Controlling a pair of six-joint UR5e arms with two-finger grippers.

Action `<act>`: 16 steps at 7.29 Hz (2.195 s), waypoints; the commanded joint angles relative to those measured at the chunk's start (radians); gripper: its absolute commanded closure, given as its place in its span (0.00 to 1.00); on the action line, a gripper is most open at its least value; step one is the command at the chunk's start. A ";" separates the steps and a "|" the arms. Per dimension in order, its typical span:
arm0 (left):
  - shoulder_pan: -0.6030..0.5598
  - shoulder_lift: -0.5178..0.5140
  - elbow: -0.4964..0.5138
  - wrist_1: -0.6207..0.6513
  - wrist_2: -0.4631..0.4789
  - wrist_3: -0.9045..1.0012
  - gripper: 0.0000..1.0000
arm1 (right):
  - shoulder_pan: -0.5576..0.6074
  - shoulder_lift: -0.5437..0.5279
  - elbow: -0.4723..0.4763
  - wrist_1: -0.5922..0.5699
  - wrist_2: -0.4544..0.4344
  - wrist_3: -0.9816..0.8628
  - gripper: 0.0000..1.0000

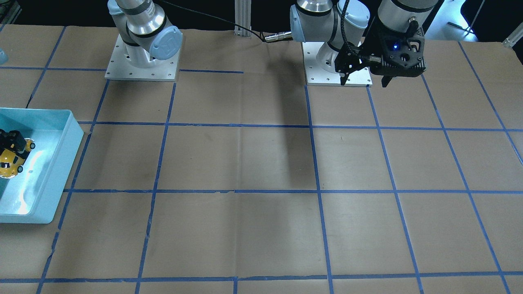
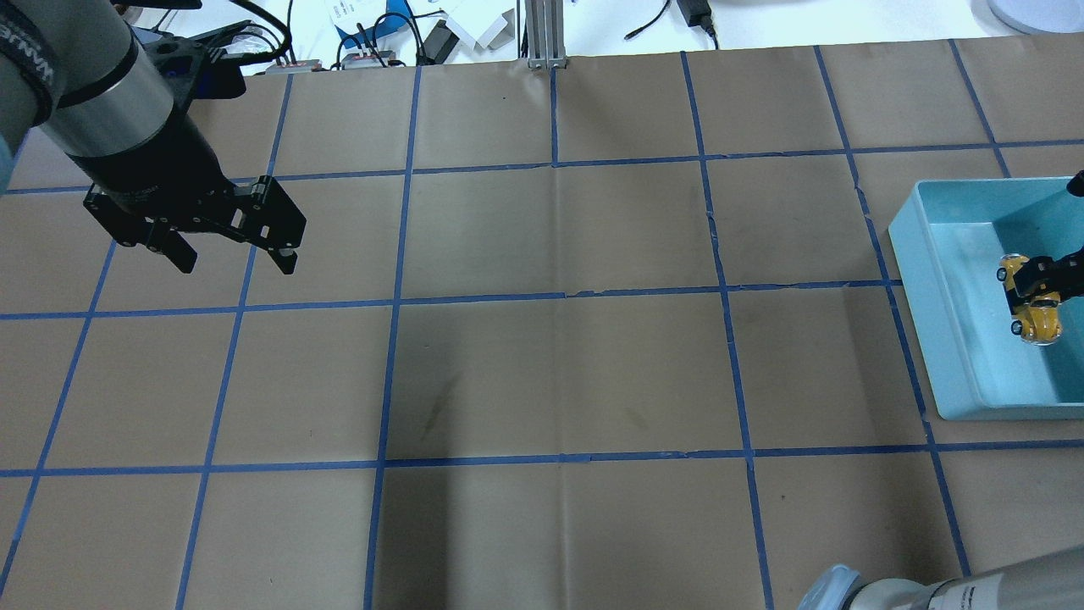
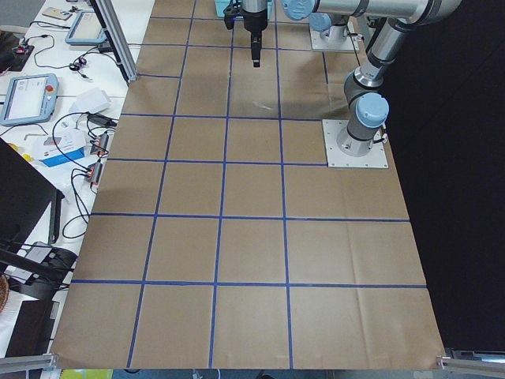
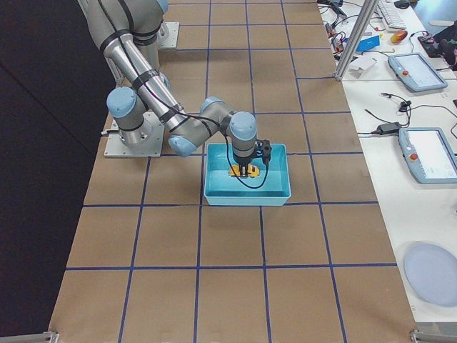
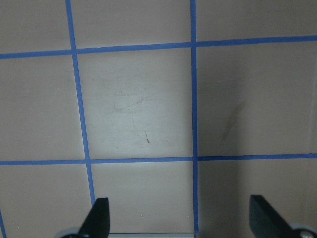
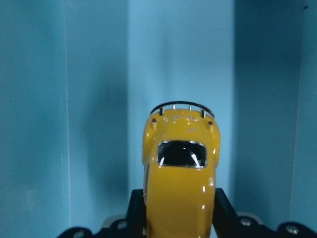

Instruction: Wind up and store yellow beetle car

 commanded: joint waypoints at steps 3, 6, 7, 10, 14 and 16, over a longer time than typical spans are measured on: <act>0.013 0.003 0.003 0.002 -0.017 0.012 0.00 | -0.002 0.014 0.071 -0.124 -0.065 -0.066 0.87; 0.013 0.005 0.002 0.002 -0.020 0.017 0.00 | 0.000 0.014 0.068 -0.129 -0.073 -0.050 0.15; 0.011 0.005 0.002 0.002 -0.020 0.018 0.00 | 0.000 0.014 0.055 -0.129 -0.072 -0.021 0.09; 0.002 0.002 0.002 0.000 -0.023 0.023 0.00 | 0.014 0.003 -0.010 -0.112 -0.085 0.094 0.00; 0.005 -0.001 0.002 0.011 -0.065 0.023 0.00 | 0.119 -0.093 -0.242 0.235 -0.076 0.282 0.00; 0.014 -0.004 0.000 0.014 -0.010 0.023 0.00 | 0.298 -0.099 -0.466 0.441 -0.125 0.429 0.00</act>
